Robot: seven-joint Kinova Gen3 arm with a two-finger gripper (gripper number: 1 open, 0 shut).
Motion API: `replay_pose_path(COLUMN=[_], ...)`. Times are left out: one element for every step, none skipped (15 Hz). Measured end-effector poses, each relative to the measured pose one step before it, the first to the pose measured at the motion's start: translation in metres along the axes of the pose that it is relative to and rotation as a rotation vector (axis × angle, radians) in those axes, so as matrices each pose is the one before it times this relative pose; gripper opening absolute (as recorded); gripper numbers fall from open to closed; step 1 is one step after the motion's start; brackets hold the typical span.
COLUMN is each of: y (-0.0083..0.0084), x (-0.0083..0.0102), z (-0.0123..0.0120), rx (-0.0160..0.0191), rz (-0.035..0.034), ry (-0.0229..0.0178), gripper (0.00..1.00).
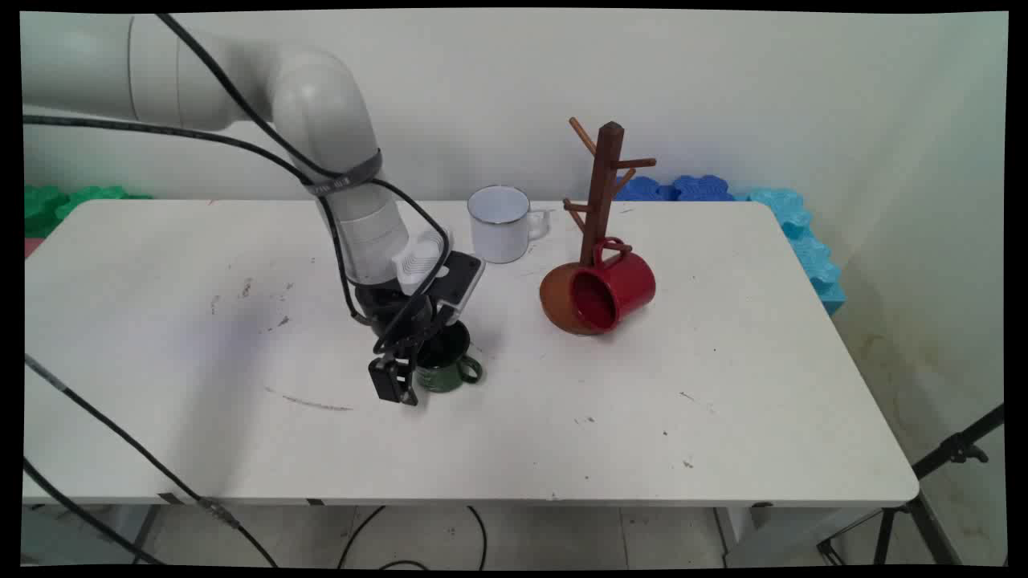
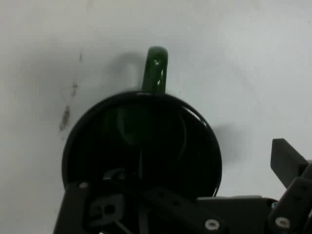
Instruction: Pick up the red mug from the rack
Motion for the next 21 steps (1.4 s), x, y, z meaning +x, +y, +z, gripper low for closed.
replay_pose_path(y=[0.00022, 0.00032, 0.00019, -0.00004, 0.00022, -0.00046, -0.00102, -0.00079, -0.00233, -0.00418, -0.00505, -0.00467, -0.00650, -0.00657, -0.00576, -0.00376, -0.00547, -0.00580, -0.00477, -0.00303, -0.00238], x=[0.00064, 0.00084, 0.00075, 0.00025, 0.00002, -0.00028, -0.00146, -0.00165, -0.00315, -0.00510, -0.00610, -0.00601, -0.00782, -0.00772, -0.00583, -0.00410, -0.00618, -0.00763, -0.00897, -0.00810, -0.00925], z=[-0.00291, -0.00490, -0.00602, -0.00646, -0.00872, -0.00990, -0.00992, -0.00699, -0.01106, -0.01346, -0.01255, -0.00942, -0.00994, -0.00876, -0.00681, -0.00435, -0.00569, -0.00627, -0.00610, -0.00491, -0.00521], rx=[0.00419, 0.00511, 0.00620, 0.00704, 0.00463, 0.00433, 0.00456, 0.00058, 0.00082, 0.00235, 0.00307, 0.00155, 0.00899, 0.01249, 0.01584, 0.01114, 0.01468, 0.01176, 0.00697, 0.00269, 0.00188], rz=[-0.00621, -0.00861, -0.00890, -0.00859, -0.01366, -0.01451, -0.01427, -0.01173, -0.01998, -0.02022, -0.02013, -0.01831, -0.02339, -0.01979, -0.01170, -0.01131, -0.01942, -0.01838, -0.01623, -0.01200, -0.01317], ry=[0.00975, 0.01573, 0.01780, 0.01811, 0.02405, 0.02695, 0.02661, 0.01859, 0.03118, 0.04024, 0.04283, 0.03869, 0.04956, 0.05102, 0.04579, 0.03050, 0.04426, 0.05063, 0.05021, 0.04119, 0.04353], gripper=[1.00, 1.00, 1.00, 1.00, 1.00, 1.00, 1.00, 1.00, 1.00, 1.00, 1.00, 1.00, 1.00, 1.00, 1.00, 1.00, 1.00, 1.00, 1.00, 1.00, 1.00])
